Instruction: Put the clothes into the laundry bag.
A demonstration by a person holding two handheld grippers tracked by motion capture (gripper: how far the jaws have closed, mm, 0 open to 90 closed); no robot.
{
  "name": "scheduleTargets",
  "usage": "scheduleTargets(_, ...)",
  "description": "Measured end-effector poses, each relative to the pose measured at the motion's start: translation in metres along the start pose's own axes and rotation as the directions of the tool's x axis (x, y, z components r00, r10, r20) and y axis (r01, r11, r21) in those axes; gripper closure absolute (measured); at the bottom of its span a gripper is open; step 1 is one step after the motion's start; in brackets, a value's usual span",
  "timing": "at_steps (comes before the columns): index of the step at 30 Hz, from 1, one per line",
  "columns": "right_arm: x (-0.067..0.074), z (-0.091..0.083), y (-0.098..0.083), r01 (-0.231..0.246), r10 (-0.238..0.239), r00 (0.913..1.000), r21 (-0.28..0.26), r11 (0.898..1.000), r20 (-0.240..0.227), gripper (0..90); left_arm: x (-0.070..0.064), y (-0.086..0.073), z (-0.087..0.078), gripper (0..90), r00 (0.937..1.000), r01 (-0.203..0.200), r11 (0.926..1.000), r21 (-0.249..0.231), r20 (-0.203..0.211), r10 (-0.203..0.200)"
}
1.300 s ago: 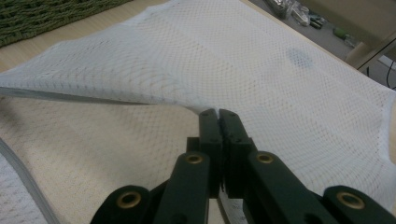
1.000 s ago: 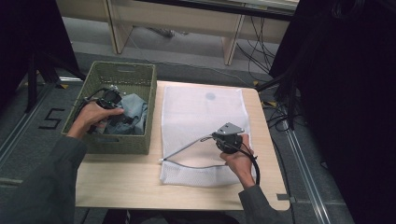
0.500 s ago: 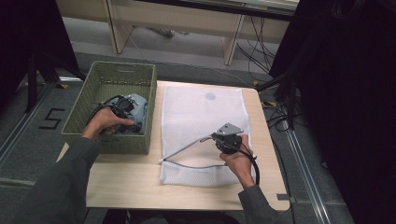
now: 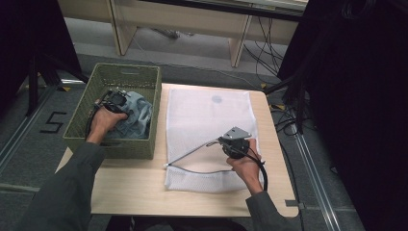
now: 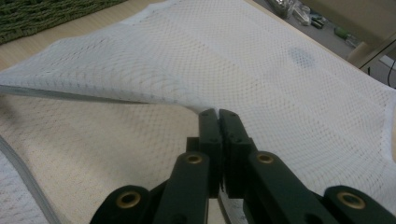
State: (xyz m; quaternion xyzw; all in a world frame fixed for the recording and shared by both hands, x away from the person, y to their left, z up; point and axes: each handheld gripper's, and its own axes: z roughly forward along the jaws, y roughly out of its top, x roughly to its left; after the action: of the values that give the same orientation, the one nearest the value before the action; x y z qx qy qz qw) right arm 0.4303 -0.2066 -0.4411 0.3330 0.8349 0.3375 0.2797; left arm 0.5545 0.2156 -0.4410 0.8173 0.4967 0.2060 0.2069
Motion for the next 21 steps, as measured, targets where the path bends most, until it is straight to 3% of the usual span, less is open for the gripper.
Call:
scheduleTargets(1, 0.0, 0.0, 0.0, 0.0, 0.0, 1.0, 0.0, 1.0, 0.0, 89.3, 0.0, 0.0, 0.0, 49.8, 1.0, 0.0, 1.0, 0.0, 0.0, 0.0)
scheduleTargets(2, 0.0, 0.0, 0.0, 0.009, -0.008, 0.9998, -0.009, 1.0, 0.017, 89.3, 0.0, -0.001, 0.001, 41.7, 0.9984, 0.029, 0.9996, 0.008, 0.049, -0.029)
scheduleTargets(3, 0.0, 0.0, 0.0, 0.009, -0.008, 0.9998, -0.009, 1.0, 0.017, 89.3, 0.001, -0.001, 0.002, 41.7, 0.9947, 0.039, 0.999, 0.023, 0.094, -0.041)
scheduleTargets(4, 0.0, 0.0, 0.0, 0.008, -0.008, 1.0, 0.001, 1.0, -0.002, 89.3, -0.001, -0.002, 0.003, 29.6, 0.994, 0.038, 0.9991, 0.018, 0.102, -0.039)
scheduleTargets(5, 0.0, 0.0, 0.0, 0.008, -0.008, 1.0, 0.001, 1.0, -0.002, 89.3, -0.001, -0.001, 0.002, 29.6, 0.9952, 0.021, 0.9996, 0.022, 0.096, -0.023)
scheduleTargets(6, 0.001, 0.0, 0.0, 0.003, -0.003, 0.9998, -0.008, 1.0, 0.021, 89.3, -0.003, -0.001, 0.003, 20.6, 0.9959, 0.004, 0.9997, 0.023, 0.091, -0.006)
scheduleTargets(7, 0.001, 0.0, 0.0, 0.003, -0.003, 0.9998, -0.008, 1.0, 0.021, 89.3, -0.005, -0.001, 0.003, 20.6, 0.9953, -0.001, 0.9997, 0.025, 0.097, -0.002)
scheduleTargets(10, 0.0, 0.0, 0.0, -0.003, 0.003, 1.0, 0.003, 1.0, -0.003, 89.3, -0.012, -0.001, 0.003, 13.3, 0.989, -0.014, 0.9991, 0.041, 0.148, 0.008)
scheduleTargets(12, 0.001, 0.0, 0.0, -0.008, 0.008, 1.0, 0.004, 1.0, 0.003, 89.3, -0.017, -0.001, 0.005, 7.9, 0.9818, -0.083, 0.9951, 0.053, 0.175, 0.073)
scheduleTargets(14, 0.0, 0.001, 0.0, -0.003, 0.003, 1.0, 0.001, 1.0, -0.004, 89.2, -0.023, -0.001, 0.01, 0.0, 0.9821, -0.113, 0.9912, 0.068, 0.159, 0.101)
scheduleTargets(15, 0.0, 0.001, 0.0, -0.003, 0.003, 1.0, 0.001, 1.0, -0.004, 89.2, -0.026, -0.002, 0.014, 0.0, 0.9816, -0.145, 0.9859, 0.083, 0.137, 0.133)
scheduleTargets(16, 0.001, 0.001, 0.0, -0.004, 0.004, 1.0, 0.002, 1.0, -0.001, 89.2, -0.029, -0.004, 0.019, 0.0, 0.978, -0.19, 0.9756, 0.11, 0.107, 0.179)
scheduleTargets(17, 0.0, 0.001, 0.0, 0.011, -0.011, 0.9999, 0.006, 1.0, -0.005, 89.1, -0.031, -0.006, 0.024, 0.0, 0.9661, -0.255, 0.9554, 0.149, 0.078, 0.246)
scheduleTargets(18, 0.002, 0.0, 0.0, -0.007, 0.007, 0.9998, -0.003, 1.0, 0.02, 89.1, -0.034, -0.008, 0.03, 0.2, 0.9617, -0.274, 0.9462, 0.172, 0.059, 0.268)
scheduleTargets(19, 0.001, 0.0, 0.0, -0.002, 0.002, 0.9997, -0.012, 1.0, 0.023, 89.1, -0.033, -0.007, 0.033, 4.7, 0.9483, -0.317, 0.9302, 0.185, 0.043, 0.315)
scheduleTargets(20, 0.001, 0.0, 0.0, -0.009, 0.009, 0.9999, -0.006, 1.0, 0.005, 89.0, -0.035, -0.005, 0.034, 11.8, 0.9581, -0.286, 0.9402, 0.185, 0.038, 0.284)
scheduleTargets(21, 0.001, 0.0, 0.0, -0.009, 0.009, 0.9999, -0.006, 1.0, 0.005, 89.0, -0.035, -0.005, 0.034, 20.1, 0.9581, -0.286, 0.9402, 0.185, 0.038, 0.284)
